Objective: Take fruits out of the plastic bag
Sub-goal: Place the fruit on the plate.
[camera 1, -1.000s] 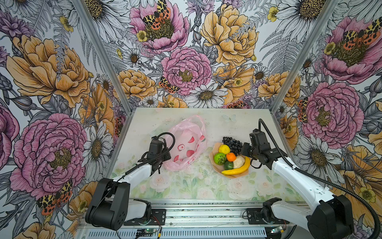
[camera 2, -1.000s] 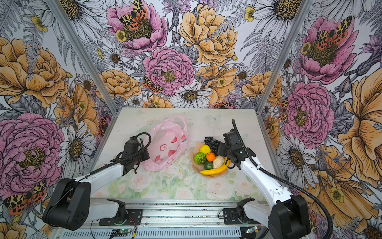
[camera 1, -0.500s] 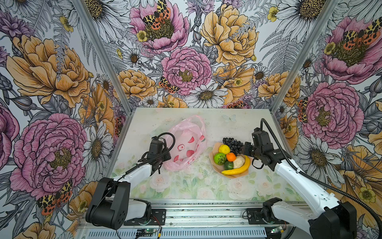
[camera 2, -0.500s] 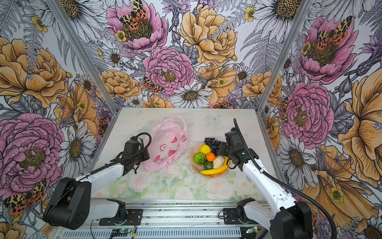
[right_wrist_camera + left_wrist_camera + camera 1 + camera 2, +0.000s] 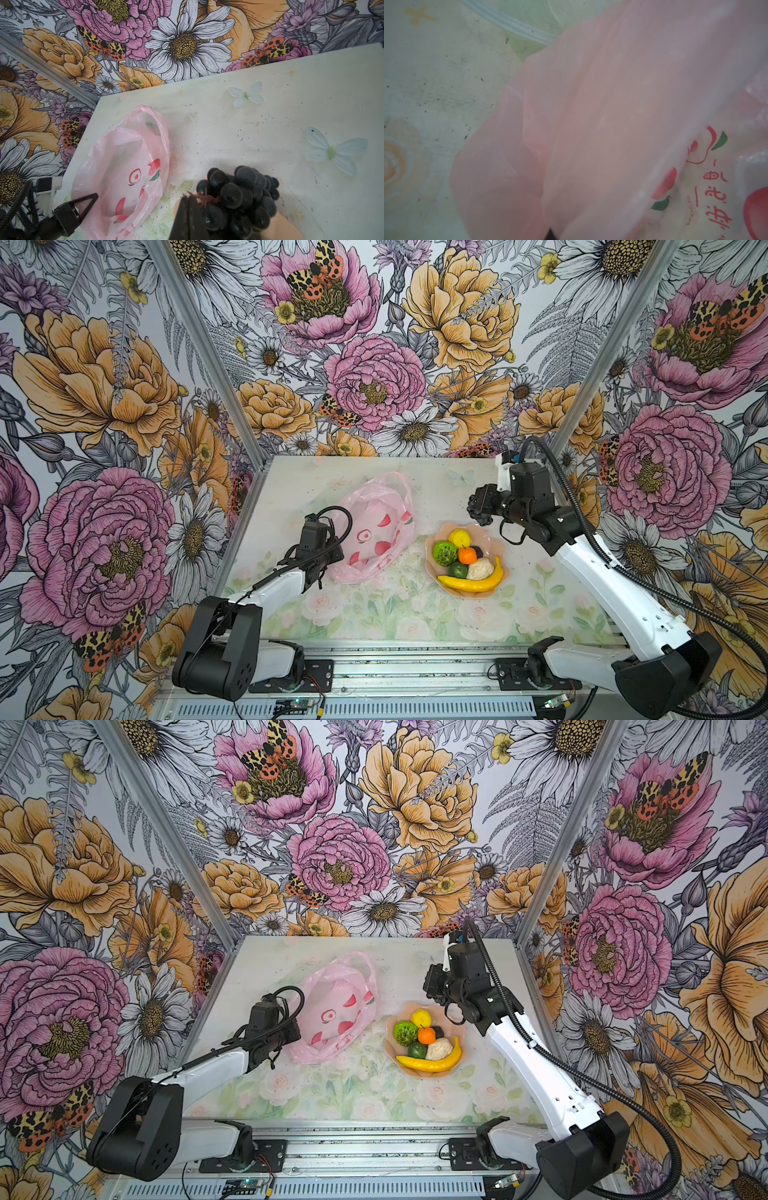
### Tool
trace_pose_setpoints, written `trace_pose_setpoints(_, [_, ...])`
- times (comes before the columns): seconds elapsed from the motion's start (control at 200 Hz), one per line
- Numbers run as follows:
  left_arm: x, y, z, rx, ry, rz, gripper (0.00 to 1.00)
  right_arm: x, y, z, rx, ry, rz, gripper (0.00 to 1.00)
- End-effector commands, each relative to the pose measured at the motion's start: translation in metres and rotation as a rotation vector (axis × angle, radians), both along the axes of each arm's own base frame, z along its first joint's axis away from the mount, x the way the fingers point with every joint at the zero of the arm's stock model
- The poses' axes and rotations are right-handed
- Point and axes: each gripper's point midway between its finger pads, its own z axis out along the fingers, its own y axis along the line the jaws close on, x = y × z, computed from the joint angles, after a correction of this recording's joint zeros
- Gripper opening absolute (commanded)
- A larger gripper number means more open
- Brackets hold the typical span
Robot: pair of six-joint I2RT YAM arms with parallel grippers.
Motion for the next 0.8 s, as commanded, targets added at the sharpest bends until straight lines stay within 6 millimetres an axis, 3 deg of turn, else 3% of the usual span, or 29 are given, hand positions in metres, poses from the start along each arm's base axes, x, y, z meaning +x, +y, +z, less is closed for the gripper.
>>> trace_pose_setpoints(0.0, [0.007, -0.005, 0.007, 0.007, -0.027, -0.032, 0.01, -0.001, 0.015, 0.022, 0.015, -0.056, 0.050, 0.00])
trace_pose_setpoints(0.145, [0.007, -0.005, 0.007, 0.006, -0.028, -0.033, 0.01, -0.008, 0.021, 0.019, 0.023, -0.047, 0.059, 0.00])
trace_pose_setpoints(0.3, [0.007, -0.005, 0.007, 0.007, -0.029, -0.032, 0.01, -0.018, 0.023, -0.006, 0.021, 0.008, 0.063, 0.00])
trace_pose_setpoints(0.465, [0.007, -0.005, 0.006, 0.007, -0.027, -0.033, 0.01, -0.032, 0.010, -0.037, -0.006, 0.063, 0.026, 0.00])
trace_pose_setpoints(0.796, [0.007, -0.005, 0.006, 0.009, -0.024, -0.033, 0.01, -0.053, -0.026, -0.071, -0.049, 0.113, -0.074, 0.00])
